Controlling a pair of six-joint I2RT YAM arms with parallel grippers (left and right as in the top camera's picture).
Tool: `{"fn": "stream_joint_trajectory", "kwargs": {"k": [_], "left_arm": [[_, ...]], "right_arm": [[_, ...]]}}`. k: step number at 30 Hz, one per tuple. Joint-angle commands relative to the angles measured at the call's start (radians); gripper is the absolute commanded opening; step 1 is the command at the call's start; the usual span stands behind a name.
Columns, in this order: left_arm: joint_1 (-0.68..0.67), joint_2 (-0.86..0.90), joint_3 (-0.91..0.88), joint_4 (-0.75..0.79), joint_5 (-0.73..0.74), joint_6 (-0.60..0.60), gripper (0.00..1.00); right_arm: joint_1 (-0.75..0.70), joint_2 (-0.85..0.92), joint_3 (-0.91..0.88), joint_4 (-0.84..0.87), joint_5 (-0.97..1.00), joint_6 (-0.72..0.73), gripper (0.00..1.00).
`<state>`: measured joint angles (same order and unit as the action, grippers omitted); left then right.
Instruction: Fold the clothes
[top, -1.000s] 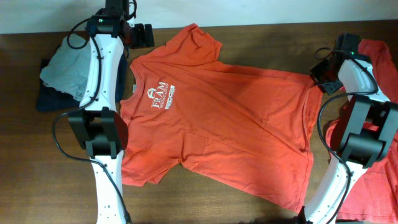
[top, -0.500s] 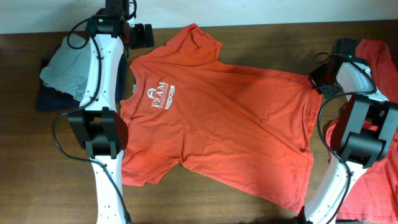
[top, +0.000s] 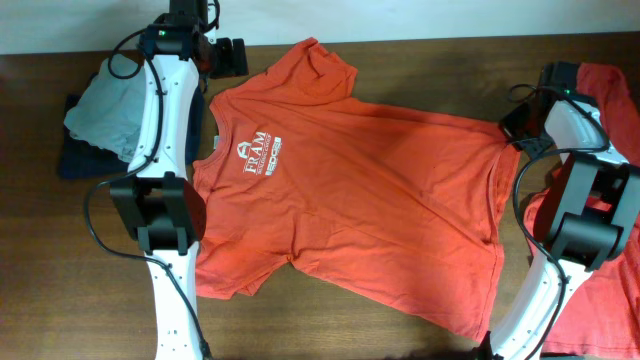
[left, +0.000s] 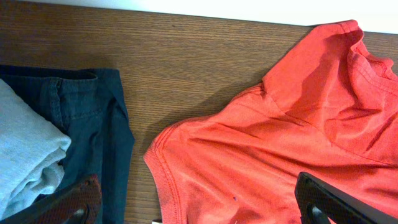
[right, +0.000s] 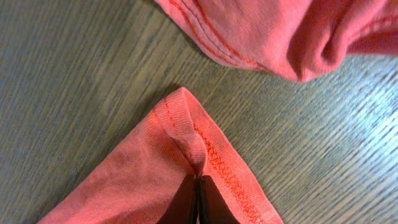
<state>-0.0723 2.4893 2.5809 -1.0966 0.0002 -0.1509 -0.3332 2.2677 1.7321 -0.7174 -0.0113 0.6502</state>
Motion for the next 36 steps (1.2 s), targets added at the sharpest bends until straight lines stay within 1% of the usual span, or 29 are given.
{"fn": "stream_joint_trajectory", "kwargs": {"k": [1,8,14,16,20,24,28,33,36], "left_arm": [[0.0,-0.01,0.003,0.0,0.004,0.002,0.99],[0.0,-0.01,0.003,0.0,0.004,0.002,0.99],[0.0,-0.01,0.003,0.0,0.004,0.002,0.99],[0.0,-0.01,0.003,0.0,0.004,0.002,0.99],[0.0,-0.01,0.003,0.0,0.004,0.002,0.99],[0.0,-0.01,0.003,0.0,0.004,0.002,0.99],[0.0,-0.01,0.003,0.0,0.004,0.002,0.99],[0.0,-0.01,0.003,0.0,0.004,0.002,0.99],[0.0,-0.01,0.003,0.0,0.004,0.002,0.99]], "right_arm": [[-0.007,0.01,0.032,0.006,0.026,-0.069,0.05],[-0.008,0.01,0.036,0.041,0.023,-0.2,0.07],[-0.016,0.01,0.037,0.049,0.023,-0.224,0.08],[-0.017,0.01,0.037,0.054,0.023,-0.27,0.08],[-0.017,0.01,0.037,0.057,0.024,-0.411,0.07],[-0.017,0.01,0.037,0.069,0.047,-0.497,0.05],[-0.018,0.01,0.037,0.105,0.062,-0.543,0.04],[-0.022,0.01,0.037,0.153,0.061,-0.547,0.04],[-0.022,0.01,0.037,0.182,0.061,-0.578,0.04]]}}
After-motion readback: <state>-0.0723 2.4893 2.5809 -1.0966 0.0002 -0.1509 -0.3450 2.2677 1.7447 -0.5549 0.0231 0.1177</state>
